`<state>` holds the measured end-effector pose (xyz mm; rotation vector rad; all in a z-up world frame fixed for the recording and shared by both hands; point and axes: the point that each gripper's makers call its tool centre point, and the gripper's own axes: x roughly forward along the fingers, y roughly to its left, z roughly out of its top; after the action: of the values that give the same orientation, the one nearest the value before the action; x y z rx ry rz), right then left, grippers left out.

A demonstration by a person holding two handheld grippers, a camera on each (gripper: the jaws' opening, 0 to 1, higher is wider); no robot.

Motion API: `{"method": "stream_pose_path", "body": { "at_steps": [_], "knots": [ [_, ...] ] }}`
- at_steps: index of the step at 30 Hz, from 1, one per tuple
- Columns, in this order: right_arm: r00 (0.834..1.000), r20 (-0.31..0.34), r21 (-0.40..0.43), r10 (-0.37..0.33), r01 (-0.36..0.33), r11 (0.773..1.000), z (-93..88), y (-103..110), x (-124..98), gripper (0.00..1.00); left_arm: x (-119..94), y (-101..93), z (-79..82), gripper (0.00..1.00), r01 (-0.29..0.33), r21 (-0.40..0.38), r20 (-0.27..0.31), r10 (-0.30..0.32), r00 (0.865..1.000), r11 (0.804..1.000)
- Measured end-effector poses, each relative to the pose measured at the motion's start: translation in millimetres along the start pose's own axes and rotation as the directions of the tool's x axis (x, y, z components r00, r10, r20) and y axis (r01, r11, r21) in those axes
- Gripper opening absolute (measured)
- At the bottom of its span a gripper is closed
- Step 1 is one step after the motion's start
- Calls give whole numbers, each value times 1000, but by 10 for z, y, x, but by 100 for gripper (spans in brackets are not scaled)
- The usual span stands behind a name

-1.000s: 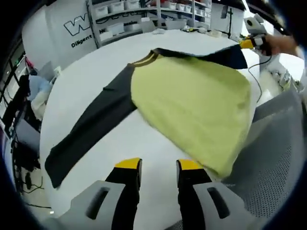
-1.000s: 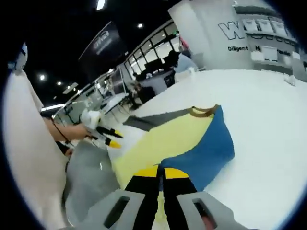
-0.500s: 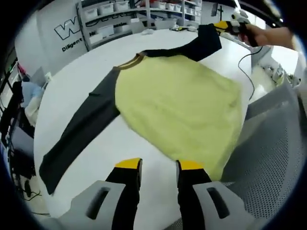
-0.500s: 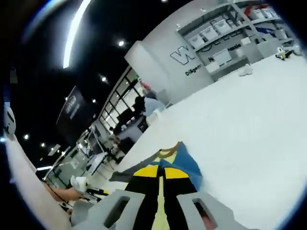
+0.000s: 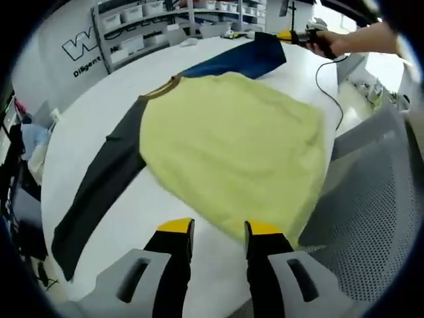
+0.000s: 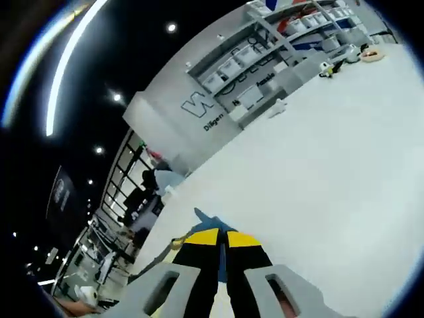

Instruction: Fold the garment on the visible template until the final outline fits inside the template.

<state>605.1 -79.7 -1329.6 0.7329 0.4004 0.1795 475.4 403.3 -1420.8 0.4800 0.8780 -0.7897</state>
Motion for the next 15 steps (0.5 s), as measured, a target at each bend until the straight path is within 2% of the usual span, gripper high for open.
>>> {"method": "stream_pose_path", "body": {
  "at_steps": [3, 6, 15],
  "knots": [
    [999, 1, -1, -38, 38, 999, 15, -143, 30, 0, 43, -80, 18, 38, 26, 31, -1, -26, 1000, 999],
    [996, 14, 13, -83, 83, 996, 87, -314, 73, 0, 126, -178, 1, 40, 60, 76, -34, -58, 998, 995],
    [987, -8, 13, -159, 159, 987, 201, -494, 176, 0, 237, -217, 110, 41, 82, 117, -50, -77, 996, 990]
  ]
}}
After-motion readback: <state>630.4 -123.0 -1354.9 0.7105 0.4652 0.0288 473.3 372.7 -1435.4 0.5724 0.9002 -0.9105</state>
